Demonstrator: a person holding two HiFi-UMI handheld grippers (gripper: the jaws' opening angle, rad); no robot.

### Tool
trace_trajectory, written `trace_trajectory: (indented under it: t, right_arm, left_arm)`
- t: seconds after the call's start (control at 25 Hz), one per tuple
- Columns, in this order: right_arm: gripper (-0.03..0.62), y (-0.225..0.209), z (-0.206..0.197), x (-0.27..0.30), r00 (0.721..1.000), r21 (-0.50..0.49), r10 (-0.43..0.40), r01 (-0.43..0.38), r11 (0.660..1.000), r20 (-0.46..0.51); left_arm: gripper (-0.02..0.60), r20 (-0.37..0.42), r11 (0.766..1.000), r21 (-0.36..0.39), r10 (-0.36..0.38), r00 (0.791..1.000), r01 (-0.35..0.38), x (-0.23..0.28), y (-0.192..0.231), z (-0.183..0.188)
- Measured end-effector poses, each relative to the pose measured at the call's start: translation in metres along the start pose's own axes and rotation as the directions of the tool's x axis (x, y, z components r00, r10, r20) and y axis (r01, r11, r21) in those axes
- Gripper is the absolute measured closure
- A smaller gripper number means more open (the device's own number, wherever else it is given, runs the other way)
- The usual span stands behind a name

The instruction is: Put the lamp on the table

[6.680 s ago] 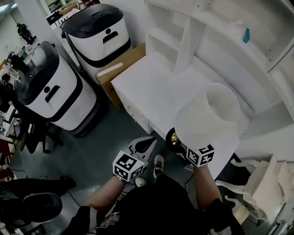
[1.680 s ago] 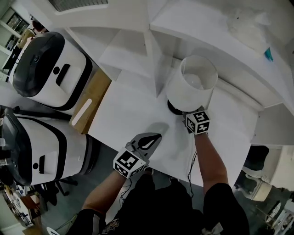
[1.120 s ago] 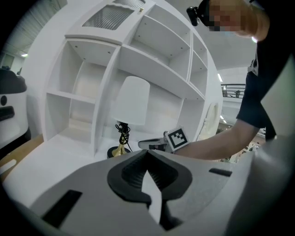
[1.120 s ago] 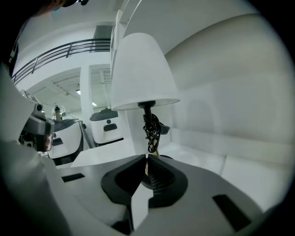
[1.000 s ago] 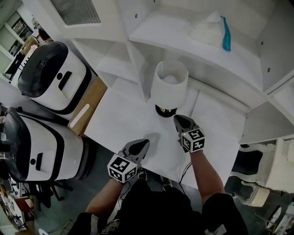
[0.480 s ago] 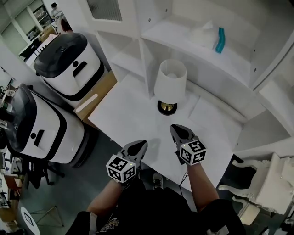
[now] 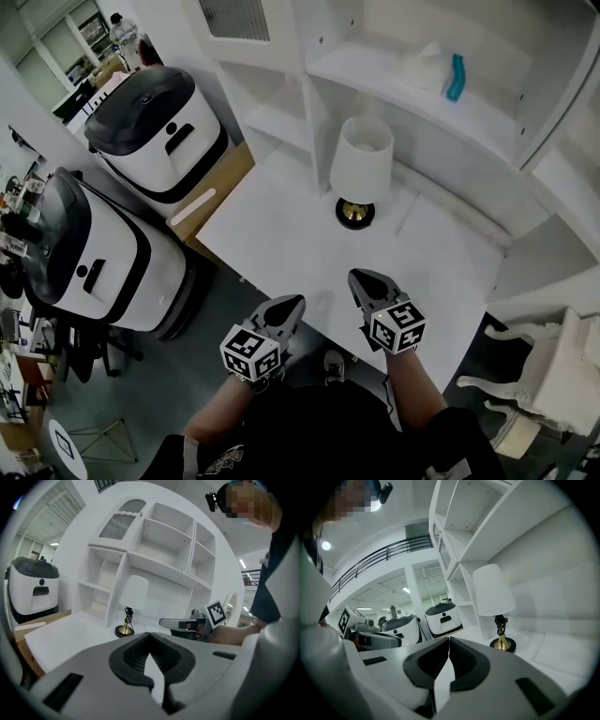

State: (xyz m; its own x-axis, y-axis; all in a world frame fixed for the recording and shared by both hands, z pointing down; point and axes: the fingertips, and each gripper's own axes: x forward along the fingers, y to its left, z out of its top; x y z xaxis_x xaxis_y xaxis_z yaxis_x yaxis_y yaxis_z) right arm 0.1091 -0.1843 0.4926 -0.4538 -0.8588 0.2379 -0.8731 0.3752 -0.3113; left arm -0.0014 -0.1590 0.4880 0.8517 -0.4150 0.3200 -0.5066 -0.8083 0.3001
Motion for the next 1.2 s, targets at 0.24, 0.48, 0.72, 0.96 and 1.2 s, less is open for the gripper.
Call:
trace_trajectory:
  t: [0.24,0.48,0.72,0.96,1.2]
  right_arm:
    - [0.568,0.028,-0.003,0.004,0.996,0.029,-0.078,0.077,0.997,0.034]
    - [0.568,0.074,-0.017,0.008,0.99,0.036,-0.136,0.135,0.99,0.035]
    - [0.568,0.114,-0.029,0.001,0.977,0.038,-0.21,0.209,0.977,0.038]
    - [0.568,0.151,-0.039,0.001,0.961,0.036,-0.272,0.271,0.962,0.051]
    - [0.568,0.184,-0.044,0.002,0.938,0.052,-0.34,0.337,0.94,0.072]
  left_arm:
    - [0.575,-0.032,0.998,0.023,-0.06,0.998,0.061,-0.03,0.014,-0.005]
    - [0.575,-0.036,0.99,0.039,-0.133,0.99,0.135,-0.061,0.029,-0.005]
    - [0.575,-0.039,0.973,0.051,-0.224,0.974,0.225,-0.083,0.029,-0.012]
    - [0.575,-0.042,0.955,0.066,-0.288,0.957,0.29,-0.103,0.035,-0.018]
    - [0.575,-0.079,0.936,0.089,-0.333,0.94,0.339,-0.124,0.044,-0.026]
